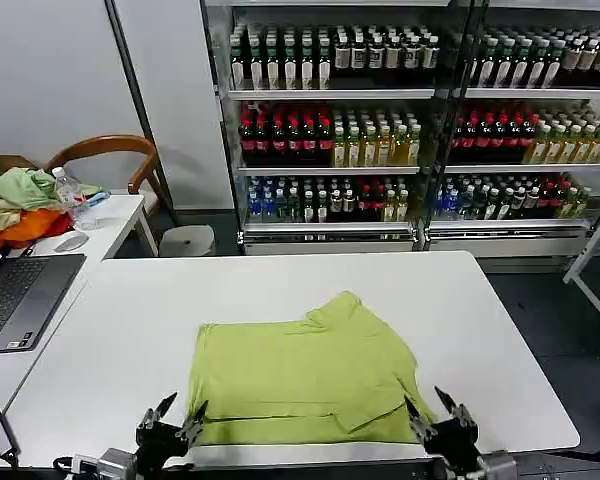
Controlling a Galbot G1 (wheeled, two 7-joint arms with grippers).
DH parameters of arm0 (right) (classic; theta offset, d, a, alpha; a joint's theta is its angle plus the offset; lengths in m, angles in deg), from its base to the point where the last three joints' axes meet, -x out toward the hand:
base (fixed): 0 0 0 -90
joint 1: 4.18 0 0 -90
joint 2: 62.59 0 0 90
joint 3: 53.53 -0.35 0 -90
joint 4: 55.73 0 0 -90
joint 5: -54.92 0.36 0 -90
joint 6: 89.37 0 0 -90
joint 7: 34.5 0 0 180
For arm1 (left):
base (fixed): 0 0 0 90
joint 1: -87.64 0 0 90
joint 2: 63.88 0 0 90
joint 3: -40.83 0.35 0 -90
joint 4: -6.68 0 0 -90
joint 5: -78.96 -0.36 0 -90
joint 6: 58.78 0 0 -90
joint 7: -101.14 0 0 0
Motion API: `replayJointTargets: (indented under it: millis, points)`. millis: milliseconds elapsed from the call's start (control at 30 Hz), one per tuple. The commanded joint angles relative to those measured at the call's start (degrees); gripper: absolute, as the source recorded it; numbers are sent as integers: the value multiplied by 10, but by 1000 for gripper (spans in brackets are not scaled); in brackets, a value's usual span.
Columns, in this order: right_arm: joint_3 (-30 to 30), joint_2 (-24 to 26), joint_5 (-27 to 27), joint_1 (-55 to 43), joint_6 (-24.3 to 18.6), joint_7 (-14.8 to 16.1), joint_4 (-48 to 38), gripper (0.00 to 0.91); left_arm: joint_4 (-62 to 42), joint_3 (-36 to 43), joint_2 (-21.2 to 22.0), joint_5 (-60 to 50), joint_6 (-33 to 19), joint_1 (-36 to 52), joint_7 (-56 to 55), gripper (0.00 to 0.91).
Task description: Fold and organize the clothes.
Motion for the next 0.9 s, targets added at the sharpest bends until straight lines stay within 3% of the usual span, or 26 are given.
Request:
replayJointTargets:
  millis: [33, 167, 500, 900]
  points:
    - [29, -7, 63, -161, 59, -12, -53, 907, -58, 11, -5, 34, -1, 107, 8, 907]
    - [91, -23, 73, -261, 67, -13, -131, 907, -123, 37, -8, 56, 3, 188, 19, 907]
    - [164, -59, 107, -433, 67, -22, -290, 907, -220, 72, -26, 126, 8, 301, 35, 907]
    - [230, -146, 89, -550, 67, 16, -474, 907, -342, 100, -34, 123, 13, 393, 75, 907]
